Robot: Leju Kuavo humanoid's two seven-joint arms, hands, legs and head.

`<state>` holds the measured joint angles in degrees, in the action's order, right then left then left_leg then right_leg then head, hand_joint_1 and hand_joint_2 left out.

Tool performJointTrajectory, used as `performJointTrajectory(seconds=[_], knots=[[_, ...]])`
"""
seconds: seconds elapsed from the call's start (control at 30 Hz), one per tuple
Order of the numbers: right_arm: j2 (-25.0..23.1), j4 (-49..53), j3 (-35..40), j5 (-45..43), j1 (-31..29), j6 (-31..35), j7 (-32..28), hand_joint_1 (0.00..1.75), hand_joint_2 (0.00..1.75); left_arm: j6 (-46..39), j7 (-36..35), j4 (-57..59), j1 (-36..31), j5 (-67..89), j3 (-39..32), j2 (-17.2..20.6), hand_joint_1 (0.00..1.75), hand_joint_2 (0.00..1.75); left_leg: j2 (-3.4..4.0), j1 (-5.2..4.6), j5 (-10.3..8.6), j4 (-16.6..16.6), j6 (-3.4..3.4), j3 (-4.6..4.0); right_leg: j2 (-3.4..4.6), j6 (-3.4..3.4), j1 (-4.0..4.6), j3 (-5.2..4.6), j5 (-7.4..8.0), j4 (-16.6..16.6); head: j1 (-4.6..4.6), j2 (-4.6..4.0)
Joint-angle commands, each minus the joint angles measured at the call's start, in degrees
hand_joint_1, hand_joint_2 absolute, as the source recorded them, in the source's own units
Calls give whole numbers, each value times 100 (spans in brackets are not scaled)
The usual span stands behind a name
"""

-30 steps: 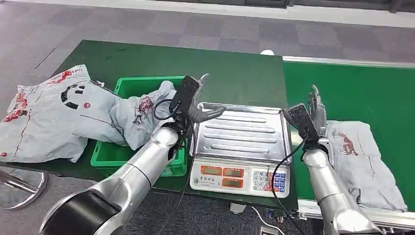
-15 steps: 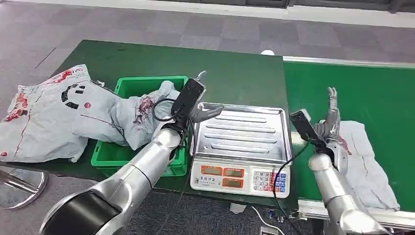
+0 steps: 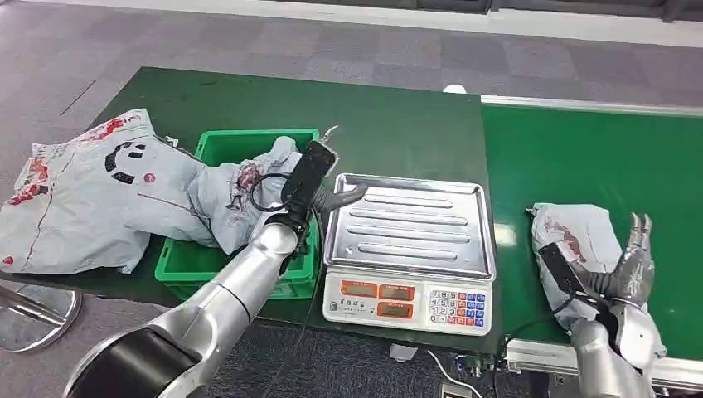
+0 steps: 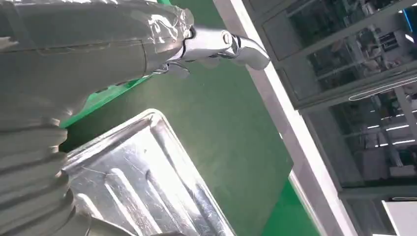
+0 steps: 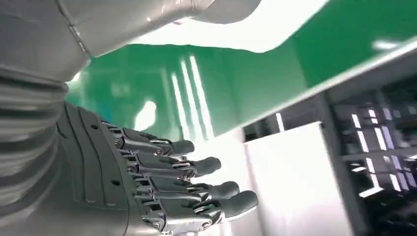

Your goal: Moved the parcel from conveyor to table for the left to box.

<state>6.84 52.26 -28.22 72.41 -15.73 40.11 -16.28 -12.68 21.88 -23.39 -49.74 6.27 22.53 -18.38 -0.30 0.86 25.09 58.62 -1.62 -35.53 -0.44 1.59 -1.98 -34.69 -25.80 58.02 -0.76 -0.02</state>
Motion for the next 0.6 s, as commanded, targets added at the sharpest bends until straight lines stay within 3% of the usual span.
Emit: performJointTrajectory(seconds=[0.03, 0.07, 0.17, 0.3, 0.37, 0.47, 0.6], knots=[[-188, -284, -158, 390, 94, -11, 823, 0, 175, -14, 95, -7, 124, 119, -509, 245, 0, 175, 16, 2, 3, -8, 3, 17, 16, -13, 4, 10, 2, -7, 0, 0], [-188, -284, -158, 390, 94, -11, 823, 0, 175, -14, 95, -7, 124, 119, -509, 245, 0, 175, 21, 3, 4, -11, 4, 23, 20, -17, 6, 15, 3, -11, 0, 0], [169, -1032, 430, 983, -79, -153, 2053, 0, 175, 5, -7, -95, 94, 242, -658, 237, 0, 175, 26, 5, 5, -14, 7, 30, 26, -22, 9, 21, 5, -17, 0, 0], [529, -1292, 856, 1211, 11, -1436, 2887, 0, 175, 105, -113, -139, 66, 393, -863, 232, 0, 175, 17, 5, 4, -6, 7, 19, 15, -15, 8, 15, 3, -12, 0, 0], [511, -1349, 774, 731, -87, -2067, 2503, 0, 175, 116, -119, -172, 115, 430, -979, 280, 0, 175, 13, 3, 4, -6, 9, 20, 9, -15, 6, 18, 1, -13, 0, 0], [841, -1768, 1025, 676, -188, -3232, 2512, 0, 175, 255, -107, -110, 99, 520, -1102, 289, 0, 175, 26, 0, 6, -10, 9, 26, 21, -17, 3, 19, 2, -14, 0, 0], [996, -2270, 1172, 559, -228, -3792, 2142, 0, 175, 272, -103, -82, 109, 620, -1178, 195, 0, 175, 7, 3, 3, -9, 7, 24, 5, -17, 6, 23, 1, -14, -2, 0]])
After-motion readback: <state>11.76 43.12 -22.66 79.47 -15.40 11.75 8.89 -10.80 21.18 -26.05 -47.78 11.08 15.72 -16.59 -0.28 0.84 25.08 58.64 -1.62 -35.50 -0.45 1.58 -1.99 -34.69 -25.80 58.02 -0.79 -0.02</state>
